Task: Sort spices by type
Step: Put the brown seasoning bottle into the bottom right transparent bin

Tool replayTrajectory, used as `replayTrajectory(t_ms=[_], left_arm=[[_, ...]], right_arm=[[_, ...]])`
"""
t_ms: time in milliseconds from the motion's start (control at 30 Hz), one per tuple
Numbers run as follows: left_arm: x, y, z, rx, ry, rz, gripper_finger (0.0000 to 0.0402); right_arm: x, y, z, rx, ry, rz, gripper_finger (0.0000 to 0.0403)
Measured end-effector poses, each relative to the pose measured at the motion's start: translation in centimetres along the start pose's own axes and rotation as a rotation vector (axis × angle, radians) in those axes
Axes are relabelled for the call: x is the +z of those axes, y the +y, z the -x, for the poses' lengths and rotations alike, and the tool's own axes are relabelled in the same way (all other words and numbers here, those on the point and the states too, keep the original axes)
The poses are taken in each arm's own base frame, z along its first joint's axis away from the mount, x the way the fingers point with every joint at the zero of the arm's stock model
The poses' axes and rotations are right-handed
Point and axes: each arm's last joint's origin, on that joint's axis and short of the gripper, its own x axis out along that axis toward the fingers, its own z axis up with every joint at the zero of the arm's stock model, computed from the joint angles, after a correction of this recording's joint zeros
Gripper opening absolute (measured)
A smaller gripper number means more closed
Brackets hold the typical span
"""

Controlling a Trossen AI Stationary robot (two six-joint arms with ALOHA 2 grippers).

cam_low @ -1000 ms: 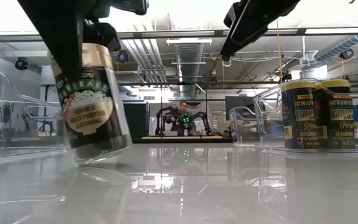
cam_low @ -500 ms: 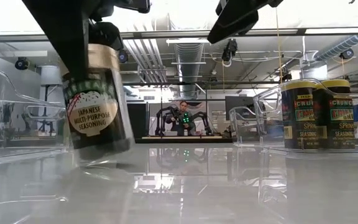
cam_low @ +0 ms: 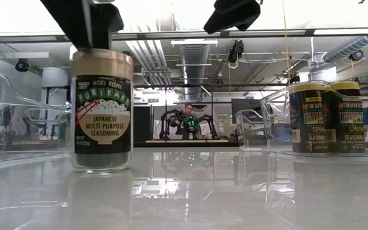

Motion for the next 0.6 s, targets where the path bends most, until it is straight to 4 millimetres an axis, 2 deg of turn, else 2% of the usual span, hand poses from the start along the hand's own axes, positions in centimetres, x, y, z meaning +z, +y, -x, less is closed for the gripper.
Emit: replayTrajectory(t_ms=[167, 367, 600], left_arm=[[-1.8, -1.4, 3.6, -0.018, -0.095, -0.105, 0.0285], [-4.8, -1.8, 7.0, 0.081, -0.237, -0.118, 0.0285], [-9.4, -0.6, 8.5, 0.24, -0.469, -0.03, 0.0285]], right_arm=[[0.8, 0.2, -0.7, 0.006, -0.049, 0.037, 0.0225], [2.8, 0.6, -2.8, 0.05, -0.123, 0.161, 0.0284], [7.1, -0.7, -4.7, 0.073, -0.126, 0.272, 0.0329]])
